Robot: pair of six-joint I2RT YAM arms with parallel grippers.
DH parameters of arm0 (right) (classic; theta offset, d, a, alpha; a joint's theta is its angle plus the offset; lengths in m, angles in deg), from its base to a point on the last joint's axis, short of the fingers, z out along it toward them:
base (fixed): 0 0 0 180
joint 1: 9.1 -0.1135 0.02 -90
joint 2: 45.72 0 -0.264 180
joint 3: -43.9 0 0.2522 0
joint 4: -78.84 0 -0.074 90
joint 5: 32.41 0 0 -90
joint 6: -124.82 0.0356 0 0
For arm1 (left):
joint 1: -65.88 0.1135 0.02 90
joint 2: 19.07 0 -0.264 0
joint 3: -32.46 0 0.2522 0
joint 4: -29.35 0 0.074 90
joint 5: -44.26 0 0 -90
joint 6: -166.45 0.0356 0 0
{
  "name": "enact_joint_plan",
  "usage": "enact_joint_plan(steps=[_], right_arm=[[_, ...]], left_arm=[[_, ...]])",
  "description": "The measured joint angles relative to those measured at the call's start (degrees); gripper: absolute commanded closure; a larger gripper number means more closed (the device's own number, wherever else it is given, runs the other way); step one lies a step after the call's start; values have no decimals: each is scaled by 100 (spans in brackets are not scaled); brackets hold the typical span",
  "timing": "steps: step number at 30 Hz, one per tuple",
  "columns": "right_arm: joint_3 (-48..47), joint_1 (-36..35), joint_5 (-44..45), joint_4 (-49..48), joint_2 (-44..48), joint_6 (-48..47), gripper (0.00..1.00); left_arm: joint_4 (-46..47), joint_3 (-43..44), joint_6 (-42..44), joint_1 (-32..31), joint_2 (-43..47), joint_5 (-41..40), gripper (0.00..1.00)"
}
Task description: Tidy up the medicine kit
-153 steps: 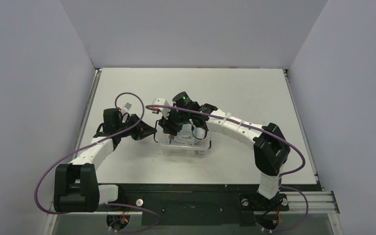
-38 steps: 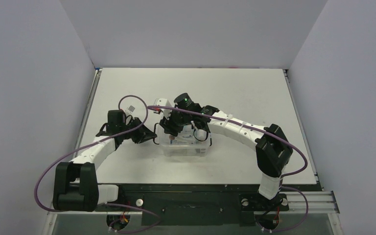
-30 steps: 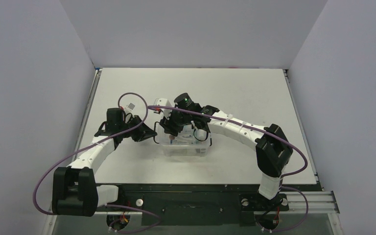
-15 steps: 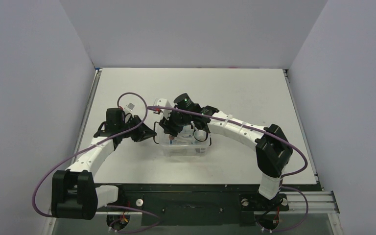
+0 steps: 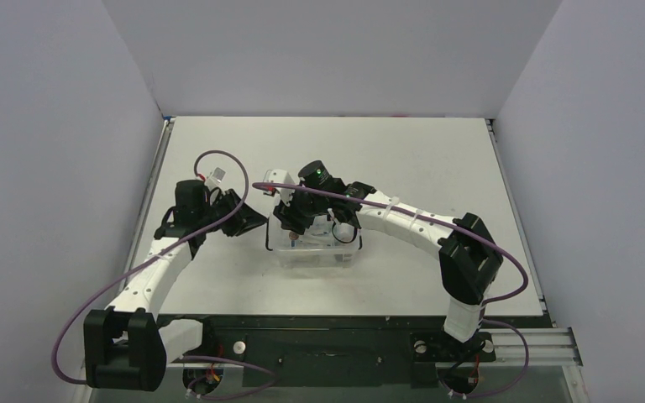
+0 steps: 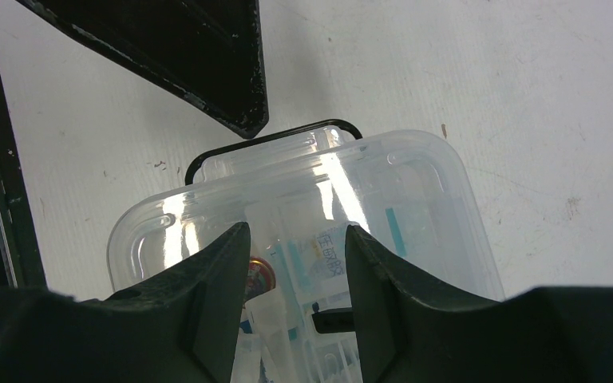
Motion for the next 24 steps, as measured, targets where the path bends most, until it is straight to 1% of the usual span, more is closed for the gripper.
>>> enact_joint_plan(steps=[7, 9, 13, 16, 20, 21, 24], right_arm=[[0, -2, 4, 0, 0, 2, 56], [2, -2, 9, 0, 0, 2, 56], [2, -4, 15, 0, 0, 7, 56], [2, -4, 17, 0, 0, 24, 56], [15, -4, 20, -11, 11, 24, 56], [31, -4, 22, -22, 15, 26, 56], [39, -4, 28, -20, 31, 26, 56]], left_arm=[[-2, 11, 0, 0, 24, -11, 80], [-2, 11, 0, 0, 24, -9, 78], [-7, 11, 17, 0, 26, -48, 67], [-11, 9, 22, 37, 26, -114, 64], [133, -162, -26, 273, 28, -138, 60], [151, -221, -48, 310, 28, -142, 57], [177, -380, -98, 367, -13, -133, 52]])
